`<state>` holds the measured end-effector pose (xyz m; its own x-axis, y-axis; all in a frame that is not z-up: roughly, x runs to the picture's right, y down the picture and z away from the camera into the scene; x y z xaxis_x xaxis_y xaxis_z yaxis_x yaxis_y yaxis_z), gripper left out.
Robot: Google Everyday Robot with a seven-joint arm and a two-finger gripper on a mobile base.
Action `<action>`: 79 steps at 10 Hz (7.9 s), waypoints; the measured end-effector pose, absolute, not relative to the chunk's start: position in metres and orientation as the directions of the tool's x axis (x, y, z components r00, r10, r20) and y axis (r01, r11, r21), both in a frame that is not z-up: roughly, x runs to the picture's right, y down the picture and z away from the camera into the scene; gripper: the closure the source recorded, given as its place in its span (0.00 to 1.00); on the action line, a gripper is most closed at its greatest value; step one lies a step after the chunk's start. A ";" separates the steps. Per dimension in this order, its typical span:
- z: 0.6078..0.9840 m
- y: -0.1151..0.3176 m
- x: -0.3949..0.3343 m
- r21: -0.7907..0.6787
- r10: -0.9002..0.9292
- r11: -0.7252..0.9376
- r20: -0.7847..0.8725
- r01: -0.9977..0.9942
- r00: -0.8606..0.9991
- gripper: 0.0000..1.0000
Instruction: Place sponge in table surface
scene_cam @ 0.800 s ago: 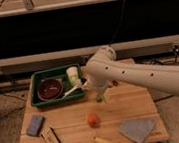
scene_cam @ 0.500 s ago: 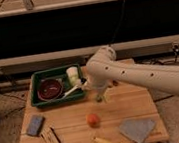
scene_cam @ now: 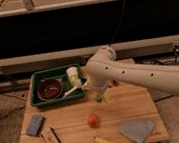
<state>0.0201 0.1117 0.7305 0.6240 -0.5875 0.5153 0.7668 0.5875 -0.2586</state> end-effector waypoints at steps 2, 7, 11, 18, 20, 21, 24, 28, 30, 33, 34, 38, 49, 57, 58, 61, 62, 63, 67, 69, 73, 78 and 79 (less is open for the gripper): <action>0.731 0.112 0.020 -0.259 -0.587 0.587 0.515 0.767 0.624 0.20; 0.731 0.112 0.020 -0.259 -0.588 0.587 0.515 0.767 0.624 0.20; 0.731 0.112 0.020 -0.259 -0.588 0.587 0.515 0.767 0.624 0.20; 0.731 0.111 0.020 -0.259 -0.589 0.586 0.515 0.768 0.623 0.20; 0.736 0.107 0.009 -0.238 -0.606 0.557 0.538 0.796 0.586 0.20; 0.739 0.106 -0.002 -0.228 -0.613 0.542 0.550 0.809 0.567 0.20; 0.752 0.111 -0.064 -0.185 -0.644 0.471 0.596 0.863 0.480 0.20; 0.769 0.132 -0.168 -0.115 -0.687 0.331 0.651 0.937 0.323 0.20; 0.778 0.152 -0.223 -0.079 -0.700 0.240 0.677 0.968 0.228 0.20; 0.789 0.188 -0.282 -0.035 -0.696 0.135 0.708 0.990 0.120 0.20; 0.795 0.202 -0.294 -0.026 -0.692 0.103 0.717 0.994 0.090 0.20; 0.806 0.232 -0.328 -0.010 -0.671 0.040 0.741 0.999 0.034 0.20; 0.813 0.224 -0.336 -0.019 -0.661 -0.008 0.751 1.000 0.009 0.84; 0.723 0.142 -0.276 0.062 -0.686 0.091 0.727 0.994 0.018 1.00; 0.719 0.126 -0.257 0.058 -0.697 0.109 0.716 0.992 0.035 1.00; 0.732 0.100 -0.222 0.031 -0.711 0.157 0.697 0.987 0.091 1.00; 0.737 0.098 -0.211 0.017 -0.709 0.169 0.696 0.986 0.110 1.00; 0.743 0.097 -0.195 -0.004 -0.706 0.181 0.695 0.983 0.133 1.00; 0.759 0.107 -0.162 -0.062 -0.686 0.196 0.705 0.979 0.181 1.00; 0.768 0.133 -0.158 -0.079 -0.662 0.190 0.725 0.979 0.187 1.00; 0.790 0.174 -0.141 -0.129 -0.628 0.187 0.747 0.974 0.219 0.72; 0.812 0.180 -0.113 -0.160 -0.626 0.252 0.725 0.954 0.287 0.28; 0.812 0.180 -0.115 -0.157 -0.626 0.251 0.726 0.955 0.284 0.28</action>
<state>-0.1155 0.1805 0.8121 0.2839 -0.6259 0.7264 0.9552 0.2508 -0.1573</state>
